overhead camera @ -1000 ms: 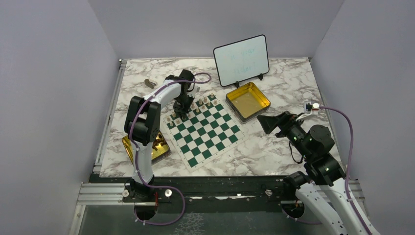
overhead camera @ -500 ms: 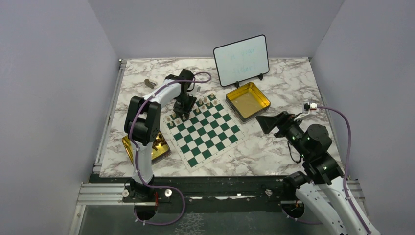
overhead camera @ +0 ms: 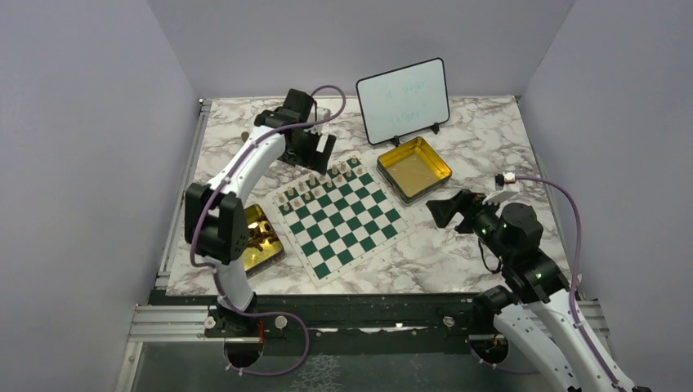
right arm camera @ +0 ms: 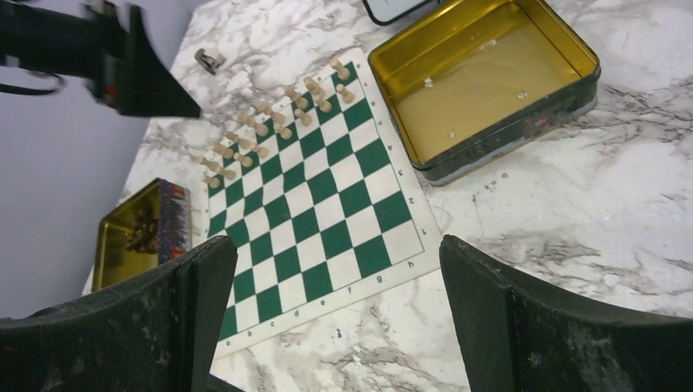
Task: Set up the chess pieces on the board
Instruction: Place the chess piece on the chessboard, then reset both arms
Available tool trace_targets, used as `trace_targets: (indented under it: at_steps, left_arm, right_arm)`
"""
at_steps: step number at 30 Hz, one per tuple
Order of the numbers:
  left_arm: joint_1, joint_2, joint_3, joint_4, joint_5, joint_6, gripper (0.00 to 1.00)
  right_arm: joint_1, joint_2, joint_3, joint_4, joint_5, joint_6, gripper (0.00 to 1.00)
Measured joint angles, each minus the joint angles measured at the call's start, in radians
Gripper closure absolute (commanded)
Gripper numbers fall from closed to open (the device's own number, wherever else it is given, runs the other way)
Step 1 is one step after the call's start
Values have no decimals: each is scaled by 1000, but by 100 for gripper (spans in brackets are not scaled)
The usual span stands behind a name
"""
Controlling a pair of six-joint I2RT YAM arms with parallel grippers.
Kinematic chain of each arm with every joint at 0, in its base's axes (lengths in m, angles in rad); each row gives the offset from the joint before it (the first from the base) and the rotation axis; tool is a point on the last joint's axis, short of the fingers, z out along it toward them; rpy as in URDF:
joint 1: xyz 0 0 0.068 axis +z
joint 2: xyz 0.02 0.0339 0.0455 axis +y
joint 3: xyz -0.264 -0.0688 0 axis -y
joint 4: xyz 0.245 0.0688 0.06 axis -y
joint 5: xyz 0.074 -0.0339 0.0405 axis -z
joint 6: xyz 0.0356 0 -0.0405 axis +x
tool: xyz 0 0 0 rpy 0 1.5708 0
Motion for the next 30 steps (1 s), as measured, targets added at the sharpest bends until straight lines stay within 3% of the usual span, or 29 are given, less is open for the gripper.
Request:
trace_targets:
  at_steps: [7, 15, 24, 30]
  left_arm:
    - [1, -328, -113, 140, 13, -49, 1]
    - [1, -689, -400, 278, 82, -180, 1]
    - [1, -1076, -856, 530, 204, -460, 1]
    - [1, -1267, -940, 607, 221, -529, 1]
  right_arm:
    - [0, 78, 92, -93, 41, -68, 0]
    - [0, 136, 203, -166, 48, -83, 0]
    - [0, 126, 208, -175, -2, -72, 0]
    - [0, 111, 210, -197, -4, -61, 0]
